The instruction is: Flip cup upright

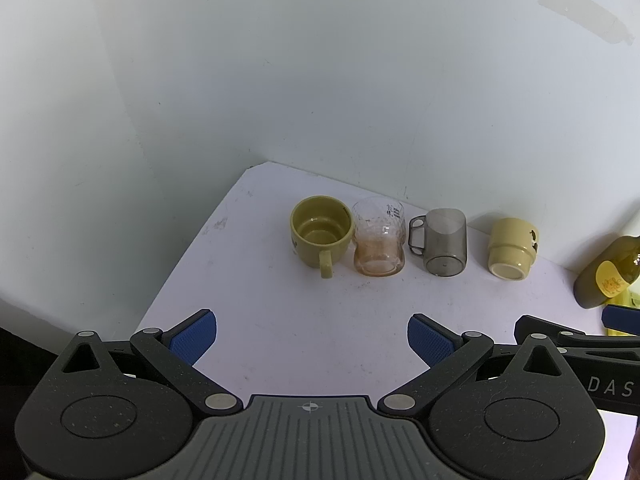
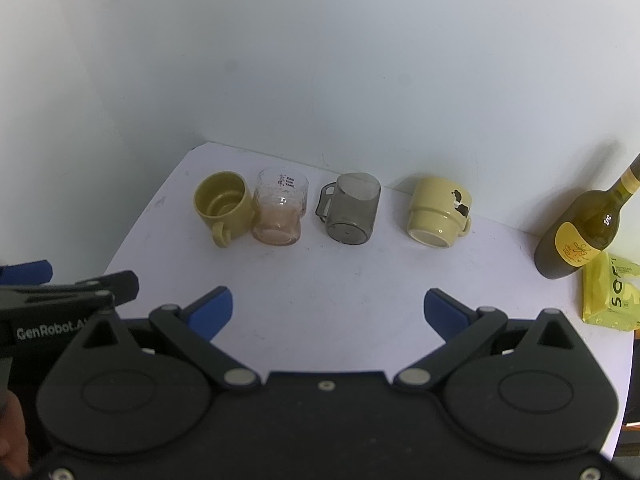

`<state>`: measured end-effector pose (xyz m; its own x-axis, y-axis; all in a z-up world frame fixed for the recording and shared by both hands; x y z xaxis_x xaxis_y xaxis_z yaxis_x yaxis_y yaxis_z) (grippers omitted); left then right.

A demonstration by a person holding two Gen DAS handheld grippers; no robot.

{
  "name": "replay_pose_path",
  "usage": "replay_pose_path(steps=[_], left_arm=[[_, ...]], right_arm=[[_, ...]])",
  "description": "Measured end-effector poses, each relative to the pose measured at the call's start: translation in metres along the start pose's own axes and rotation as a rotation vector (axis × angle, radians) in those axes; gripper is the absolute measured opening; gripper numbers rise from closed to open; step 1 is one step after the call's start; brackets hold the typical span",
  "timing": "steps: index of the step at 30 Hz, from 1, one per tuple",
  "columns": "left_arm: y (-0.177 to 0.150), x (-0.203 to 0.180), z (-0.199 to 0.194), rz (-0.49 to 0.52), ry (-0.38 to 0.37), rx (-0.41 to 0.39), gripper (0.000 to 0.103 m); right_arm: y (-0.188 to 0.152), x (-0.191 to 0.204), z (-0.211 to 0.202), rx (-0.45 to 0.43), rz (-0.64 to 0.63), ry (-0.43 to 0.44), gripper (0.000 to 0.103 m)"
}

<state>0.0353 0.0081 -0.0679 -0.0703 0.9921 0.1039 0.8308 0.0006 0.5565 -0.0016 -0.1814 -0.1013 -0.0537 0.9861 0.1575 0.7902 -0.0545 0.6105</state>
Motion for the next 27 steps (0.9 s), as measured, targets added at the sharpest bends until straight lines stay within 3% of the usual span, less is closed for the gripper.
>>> replay_pose_path(steps=[27], left_arm=[[-0.0004,0.0,-0.0007,-0.001,0.004,-0.001,0.103]], right_arm=[[-0.0022,0.0015,-0.0009,-0.005,-0.008,0.004,0.103]])
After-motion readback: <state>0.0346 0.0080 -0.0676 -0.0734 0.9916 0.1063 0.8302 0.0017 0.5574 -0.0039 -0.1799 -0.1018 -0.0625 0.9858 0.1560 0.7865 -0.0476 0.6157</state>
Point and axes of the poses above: each gripper's, at about its wrist camera, not at the fingertips, and z roughly the way its jaws point, x to its left, y to its top, the point moved 8 cm from there along z, roughly the way its jaws point, and after that the axes turned 7 degrees about y, right-handed, at the moved point
